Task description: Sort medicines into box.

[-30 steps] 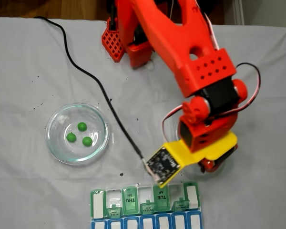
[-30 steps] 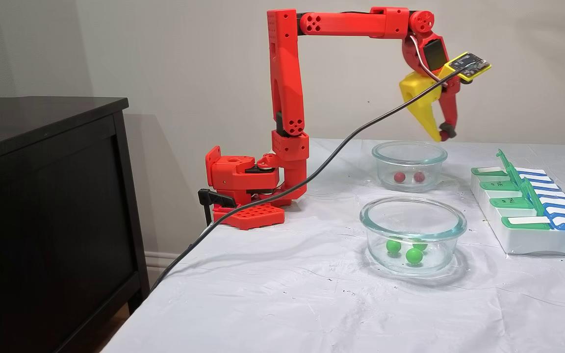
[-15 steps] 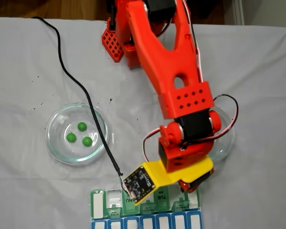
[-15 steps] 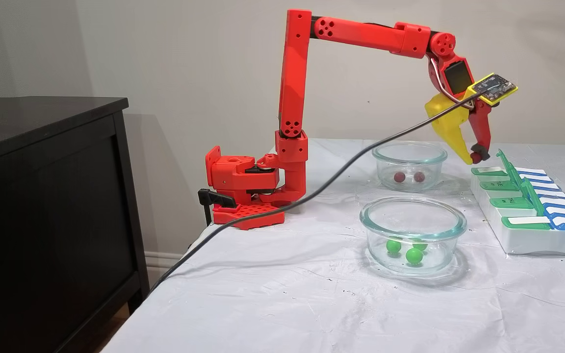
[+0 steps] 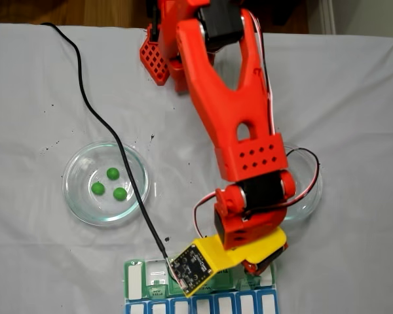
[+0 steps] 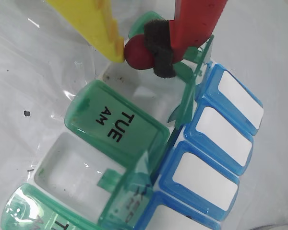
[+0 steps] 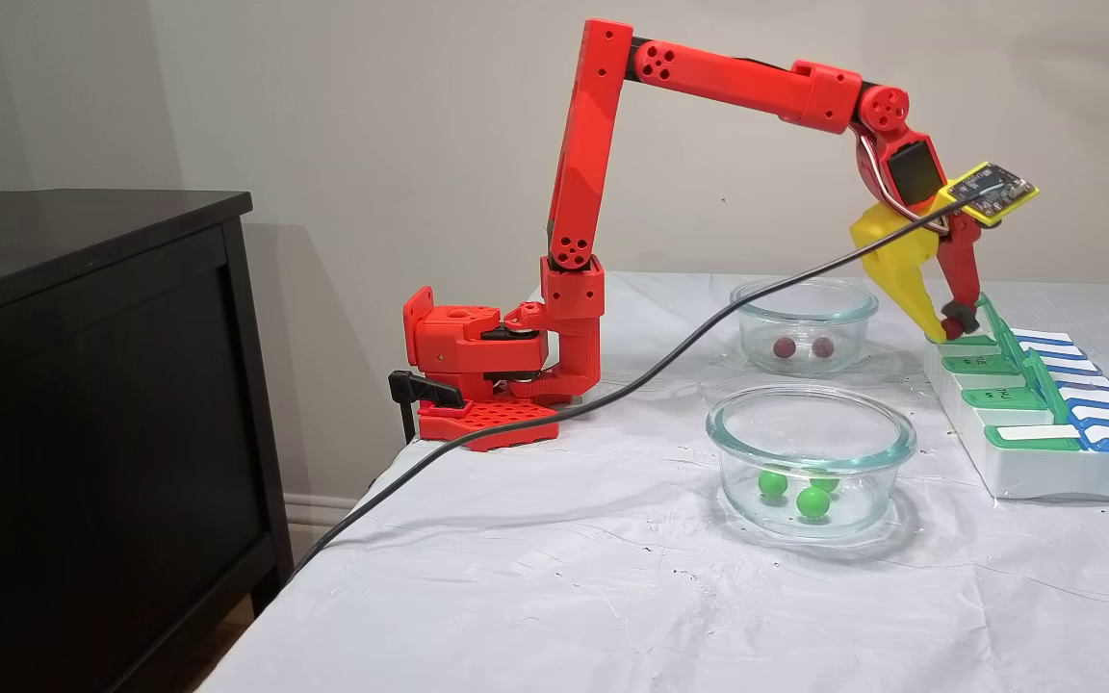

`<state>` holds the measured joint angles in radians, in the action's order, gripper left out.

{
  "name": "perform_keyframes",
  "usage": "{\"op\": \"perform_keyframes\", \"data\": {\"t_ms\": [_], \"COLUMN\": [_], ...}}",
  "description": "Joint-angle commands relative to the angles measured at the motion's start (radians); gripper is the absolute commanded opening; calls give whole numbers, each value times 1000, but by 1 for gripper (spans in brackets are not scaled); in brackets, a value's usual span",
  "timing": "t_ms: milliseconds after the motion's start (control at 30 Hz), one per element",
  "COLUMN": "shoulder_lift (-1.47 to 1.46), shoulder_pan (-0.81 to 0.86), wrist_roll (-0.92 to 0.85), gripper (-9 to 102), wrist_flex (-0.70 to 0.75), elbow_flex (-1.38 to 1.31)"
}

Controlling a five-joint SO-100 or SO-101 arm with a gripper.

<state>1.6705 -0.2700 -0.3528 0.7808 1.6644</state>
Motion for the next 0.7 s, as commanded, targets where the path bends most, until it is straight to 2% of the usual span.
{"op": "perform_keyframes", "data": {"t_ms": [0, 133, 233, 467, 567, 633, 667], "shoulder_lift": [-9, -17, 25, 117, 172, 210, 232], "shoulder_pan": [12, 17, 20, 5, 2, -9, -17], "wrist_roll": [-21, -23, -11, 9, 17, 20, 31], "gripper": [0, 0, 13, 23, 22, 16, 7], "wrist_flex": [-31, -34, -41, 11, 8, 54, 92], "elbow_flex": [-146, -149, -112, -57, -32, -41, -54]}}
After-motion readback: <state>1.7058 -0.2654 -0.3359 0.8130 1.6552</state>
